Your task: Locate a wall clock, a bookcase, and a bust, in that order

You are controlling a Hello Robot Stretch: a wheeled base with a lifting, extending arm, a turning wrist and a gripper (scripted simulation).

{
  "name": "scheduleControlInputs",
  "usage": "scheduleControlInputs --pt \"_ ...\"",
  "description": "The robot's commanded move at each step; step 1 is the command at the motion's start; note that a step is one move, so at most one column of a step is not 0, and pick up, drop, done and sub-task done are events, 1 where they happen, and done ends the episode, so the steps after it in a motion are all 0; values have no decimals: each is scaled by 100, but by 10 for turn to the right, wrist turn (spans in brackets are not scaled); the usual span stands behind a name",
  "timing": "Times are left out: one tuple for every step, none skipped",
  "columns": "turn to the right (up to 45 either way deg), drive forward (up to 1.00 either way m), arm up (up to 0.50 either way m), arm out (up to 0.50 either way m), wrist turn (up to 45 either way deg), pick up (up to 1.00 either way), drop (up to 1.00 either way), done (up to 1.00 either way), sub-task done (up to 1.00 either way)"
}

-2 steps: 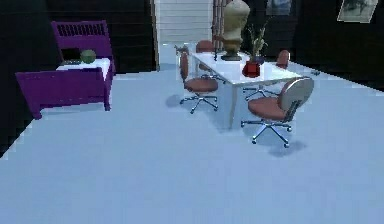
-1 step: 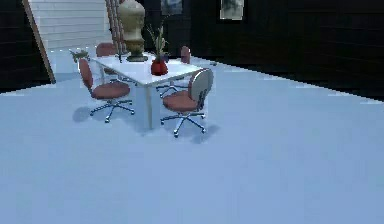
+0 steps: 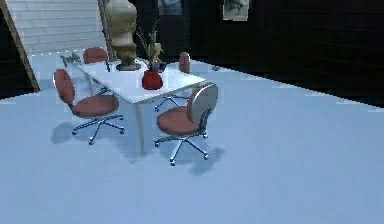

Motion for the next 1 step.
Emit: scheduleControlInputs --pt "330 0 0 0 0 0 0 0 0"
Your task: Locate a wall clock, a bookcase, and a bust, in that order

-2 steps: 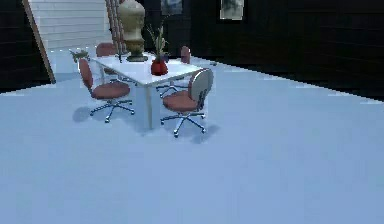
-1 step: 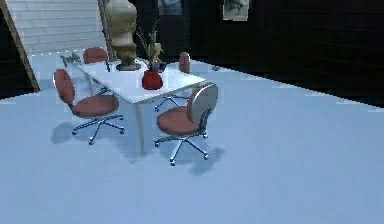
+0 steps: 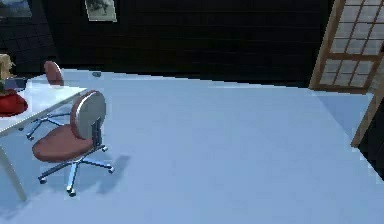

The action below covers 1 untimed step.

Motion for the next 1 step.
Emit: scheduleControlInputs --pt "0 100 0 0 0 0 0 0 0"
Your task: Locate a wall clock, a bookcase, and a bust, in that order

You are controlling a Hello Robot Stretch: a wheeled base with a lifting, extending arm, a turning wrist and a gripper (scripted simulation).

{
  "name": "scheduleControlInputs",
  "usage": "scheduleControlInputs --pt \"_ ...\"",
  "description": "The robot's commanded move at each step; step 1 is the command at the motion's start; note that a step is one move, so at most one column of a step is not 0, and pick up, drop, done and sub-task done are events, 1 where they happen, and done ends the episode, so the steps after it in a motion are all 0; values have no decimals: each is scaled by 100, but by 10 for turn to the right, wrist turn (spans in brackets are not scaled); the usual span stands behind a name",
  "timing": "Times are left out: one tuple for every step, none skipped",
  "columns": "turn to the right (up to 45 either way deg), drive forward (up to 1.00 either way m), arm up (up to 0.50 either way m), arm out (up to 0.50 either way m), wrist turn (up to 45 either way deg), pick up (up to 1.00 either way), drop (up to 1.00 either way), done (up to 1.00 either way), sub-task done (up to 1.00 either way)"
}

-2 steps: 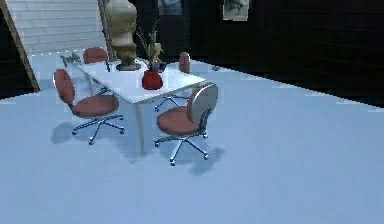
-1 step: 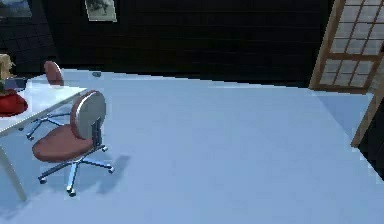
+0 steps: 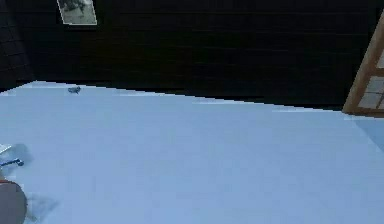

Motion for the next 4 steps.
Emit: scheduleControlInputs --pt "0 60 0 0 0 0 0 0 0" --pt "-390 0 0 0 0 0 0 0 0" --pt "0 100 0 0 0 0 0 0 0" --pt "-30 0 0 0 0 0 0 0 0"
